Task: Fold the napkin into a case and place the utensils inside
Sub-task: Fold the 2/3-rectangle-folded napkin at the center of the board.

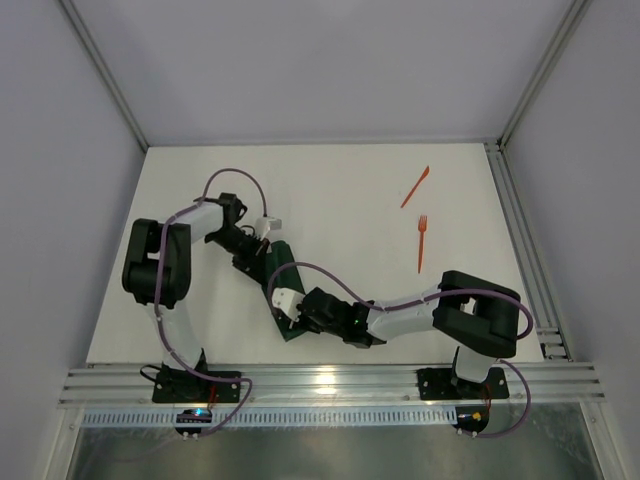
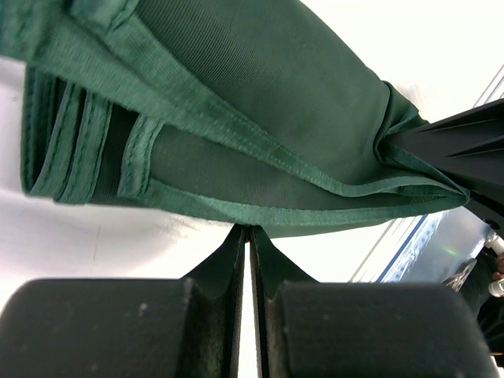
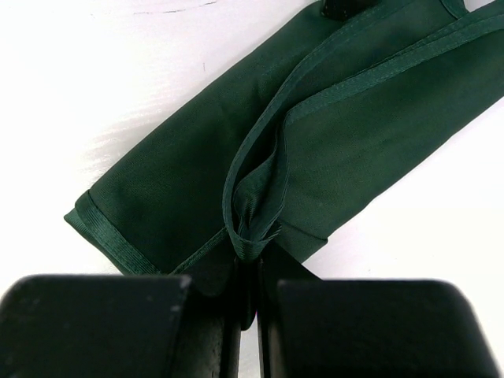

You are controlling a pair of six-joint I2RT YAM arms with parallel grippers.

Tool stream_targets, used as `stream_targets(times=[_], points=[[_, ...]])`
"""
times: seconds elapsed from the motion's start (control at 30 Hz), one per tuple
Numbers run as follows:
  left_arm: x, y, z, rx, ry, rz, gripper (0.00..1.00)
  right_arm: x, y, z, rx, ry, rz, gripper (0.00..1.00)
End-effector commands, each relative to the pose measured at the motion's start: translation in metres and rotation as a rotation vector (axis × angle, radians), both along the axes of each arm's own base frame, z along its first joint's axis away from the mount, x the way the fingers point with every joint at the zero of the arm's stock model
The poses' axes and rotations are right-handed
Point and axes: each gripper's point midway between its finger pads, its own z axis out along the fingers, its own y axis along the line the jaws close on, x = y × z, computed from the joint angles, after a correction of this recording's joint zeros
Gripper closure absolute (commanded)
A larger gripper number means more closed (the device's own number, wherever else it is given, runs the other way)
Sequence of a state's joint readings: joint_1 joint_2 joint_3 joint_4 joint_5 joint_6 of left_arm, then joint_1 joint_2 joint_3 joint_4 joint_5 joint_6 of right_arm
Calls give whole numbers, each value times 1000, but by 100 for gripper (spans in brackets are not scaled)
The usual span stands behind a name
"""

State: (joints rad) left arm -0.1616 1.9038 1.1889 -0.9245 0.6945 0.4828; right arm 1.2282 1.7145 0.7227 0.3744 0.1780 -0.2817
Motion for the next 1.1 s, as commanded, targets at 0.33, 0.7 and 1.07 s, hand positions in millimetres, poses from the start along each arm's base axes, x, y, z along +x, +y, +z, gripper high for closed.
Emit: stream_targets(times=[0.33,0.7,1.07], points=[[28,-7,-6,17,-52,31,92,-3,4,3,23,18,12,91],[52,-8,49,-101,-174,96,61,-4,-5,-20,-6,65,-46,91],[80,-10,17,0,-123,166,41,-5,-5,-24,-3,79,-53,91]])
